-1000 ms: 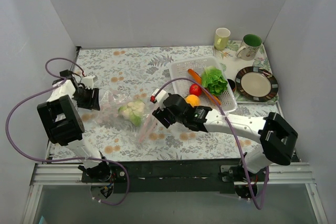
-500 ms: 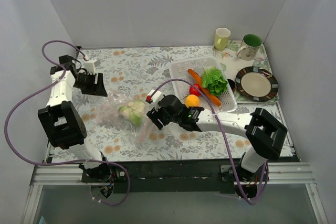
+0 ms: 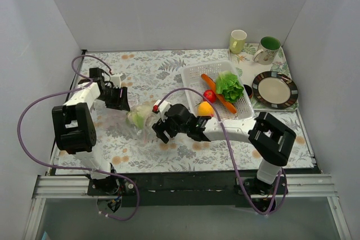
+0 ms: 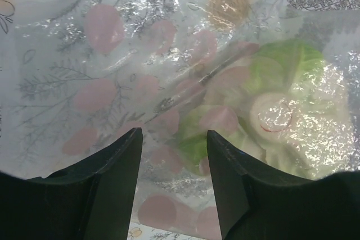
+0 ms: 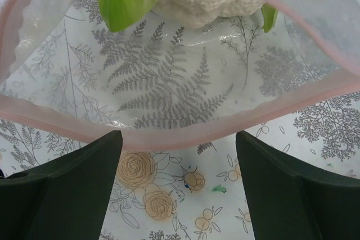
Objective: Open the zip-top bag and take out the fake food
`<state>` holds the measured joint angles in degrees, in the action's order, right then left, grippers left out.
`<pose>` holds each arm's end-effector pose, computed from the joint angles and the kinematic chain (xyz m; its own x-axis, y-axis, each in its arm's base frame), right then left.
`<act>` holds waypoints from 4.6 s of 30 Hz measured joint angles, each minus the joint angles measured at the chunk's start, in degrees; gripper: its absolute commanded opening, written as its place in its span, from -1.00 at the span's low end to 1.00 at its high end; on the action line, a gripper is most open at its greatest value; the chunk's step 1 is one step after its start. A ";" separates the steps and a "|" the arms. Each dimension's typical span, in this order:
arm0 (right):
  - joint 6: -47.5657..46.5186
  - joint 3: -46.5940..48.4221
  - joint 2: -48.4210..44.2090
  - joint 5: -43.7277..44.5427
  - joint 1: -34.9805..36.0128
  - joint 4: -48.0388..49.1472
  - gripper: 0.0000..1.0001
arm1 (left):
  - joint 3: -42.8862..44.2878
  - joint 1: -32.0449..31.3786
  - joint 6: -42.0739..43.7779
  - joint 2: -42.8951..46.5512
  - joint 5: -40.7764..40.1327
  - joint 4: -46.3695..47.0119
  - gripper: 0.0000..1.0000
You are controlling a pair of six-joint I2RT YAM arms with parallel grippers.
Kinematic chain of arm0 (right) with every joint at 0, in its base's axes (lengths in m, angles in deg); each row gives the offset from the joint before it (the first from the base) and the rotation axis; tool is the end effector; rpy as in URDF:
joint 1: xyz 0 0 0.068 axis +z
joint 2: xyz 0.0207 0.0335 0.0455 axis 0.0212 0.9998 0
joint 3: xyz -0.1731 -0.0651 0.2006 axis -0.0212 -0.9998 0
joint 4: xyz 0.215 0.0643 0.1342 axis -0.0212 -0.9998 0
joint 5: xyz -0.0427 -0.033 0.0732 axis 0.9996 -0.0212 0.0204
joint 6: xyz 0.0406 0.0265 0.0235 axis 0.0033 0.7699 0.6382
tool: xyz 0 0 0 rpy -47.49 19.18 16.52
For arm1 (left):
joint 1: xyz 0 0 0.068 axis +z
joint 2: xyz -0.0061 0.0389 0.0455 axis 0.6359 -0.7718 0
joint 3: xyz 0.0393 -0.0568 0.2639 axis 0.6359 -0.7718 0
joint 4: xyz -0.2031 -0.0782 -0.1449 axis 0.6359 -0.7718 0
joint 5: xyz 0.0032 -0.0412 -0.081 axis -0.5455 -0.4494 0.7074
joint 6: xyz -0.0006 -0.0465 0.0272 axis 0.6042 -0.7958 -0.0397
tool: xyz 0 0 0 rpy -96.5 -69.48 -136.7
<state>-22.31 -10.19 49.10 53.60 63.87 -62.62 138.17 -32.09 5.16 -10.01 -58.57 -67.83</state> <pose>0.1752 0.3347 0.2035 -0.3015 -0.4134 -0.8592 -0.8434 0.5360 0.0380 0.3290 0.0258 0.1999 -0.9058 -0.4123 -0.0978 -0.3075 0.7984 -0.5177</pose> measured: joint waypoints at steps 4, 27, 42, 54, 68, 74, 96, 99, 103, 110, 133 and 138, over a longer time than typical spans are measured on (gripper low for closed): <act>0.31 1.53 3.54 -1.09 0.00 0.33 0.91 | -0.94 -0.50 -0.44 -0.04 -1.79 2.82 -0.04; -8.44 9.09 12.55 13.31 2.93 5.88 0.96 | -5.42 -7.76 1.66 1.01 -2.08 3.48 -0.07; -21.07 11.26 15.98 23.02 8.61 7.50 0.97 | -4.35 -9.99 4.44 1.73 -1.77 -0.37 -0.10; -17.86 10.97 13.92 27.67 9.14 0.81 0.87 | -7.15 -13.49 4.17 3.80 -2.01 2.16 -0.31; -14.78 -2.99 -0.66 16.61 9.29 11.28 0.97 | -12.96 -14.01 3.21 3.04 -0.87 2.80 -0.31; -15.06 -3.02 -2.71 10.80 9.27 12.96 0.97 | -12.96 -14.01 2.58 3.04 -1.09 2.89 -0.32; -15.23 -1.62 -18.23 28.48 9.77 3.74 0.97 | -12.76 -14.01 2.05 3.02 -1.86 2.78 -0.32; -15.23 -0.83 -22.84 25.94 10.40 3.48 0.83 | -12.76 -14.01 2.03 2.97 -1.86 2.80 -0.32; -15.32 -0.28 -22.67 18.05 11.45 2.95 0.38 | -12.76 -14.01 2.03 2.97 -1.88 2.82 -0.32; -14.75 0.13 -16.17 9.09 11.47 0.07 0.18 | -12.76 -14.01 2.01 2.95 -1.88 2.84 -0.32; -13.18 17.14 7.74 5.25 4.02 -6.75 0.97 | -12.68 -14.01 2.03 2.97 -2.32 2.71 -0.31; -12.72 12.35 6.60 2.67 4.17 -5.68 0.97 | -12.68 -14.01 2.03 2.97 -2.36 2.71 -0.31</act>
<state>-35.03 2.16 55.71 56.27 68.04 -68.30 125.49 -46.10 7.19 -7.04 -60.93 -65.12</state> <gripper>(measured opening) 0.983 0.342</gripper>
